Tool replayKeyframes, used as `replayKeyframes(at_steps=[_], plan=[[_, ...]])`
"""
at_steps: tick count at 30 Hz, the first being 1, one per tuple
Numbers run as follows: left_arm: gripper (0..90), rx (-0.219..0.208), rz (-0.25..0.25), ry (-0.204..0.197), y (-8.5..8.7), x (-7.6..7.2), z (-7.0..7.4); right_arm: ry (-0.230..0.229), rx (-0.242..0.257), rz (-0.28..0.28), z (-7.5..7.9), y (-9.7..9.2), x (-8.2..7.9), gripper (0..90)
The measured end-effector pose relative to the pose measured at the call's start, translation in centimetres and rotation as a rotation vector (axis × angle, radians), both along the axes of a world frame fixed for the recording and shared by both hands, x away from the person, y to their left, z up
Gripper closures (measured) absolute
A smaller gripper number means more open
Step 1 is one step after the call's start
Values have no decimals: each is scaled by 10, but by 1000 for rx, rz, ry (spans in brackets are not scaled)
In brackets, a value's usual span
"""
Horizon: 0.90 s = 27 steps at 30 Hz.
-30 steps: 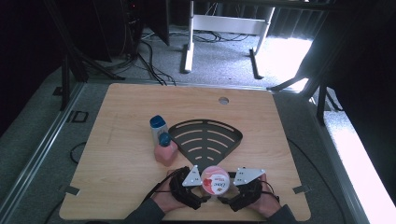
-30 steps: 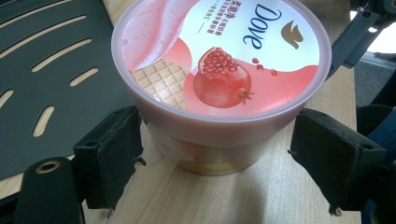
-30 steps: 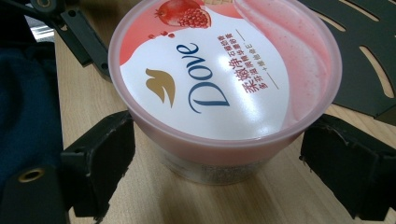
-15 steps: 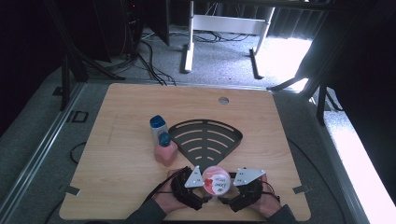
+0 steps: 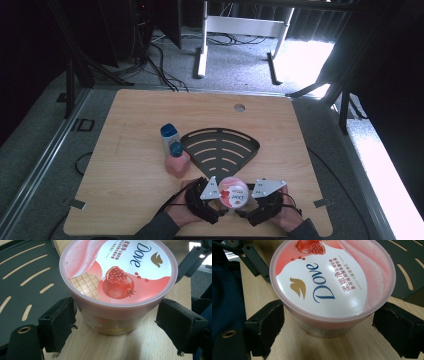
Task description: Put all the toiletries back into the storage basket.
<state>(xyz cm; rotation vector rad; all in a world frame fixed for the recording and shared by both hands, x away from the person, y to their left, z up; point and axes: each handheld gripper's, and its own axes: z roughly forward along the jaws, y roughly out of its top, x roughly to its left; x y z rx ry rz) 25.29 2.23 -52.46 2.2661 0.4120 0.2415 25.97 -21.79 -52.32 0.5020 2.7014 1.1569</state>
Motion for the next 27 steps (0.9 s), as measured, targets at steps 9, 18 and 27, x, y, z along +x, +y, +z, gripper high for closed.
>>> replayKeyframes(at_steps=[9, 18, 27], plan=[[157, 11, 3, -2, 0, 5, 6, -10, 6, -4, 5, 0, 4, 103], [155, 12, 12, 0, 0, 12, 12, -30, -3, 2, 12, 1, 10, 103], [154, 14, 24, 0, -2, 18, 20, -42, 6, 5, 18, 1, 18, 102]])
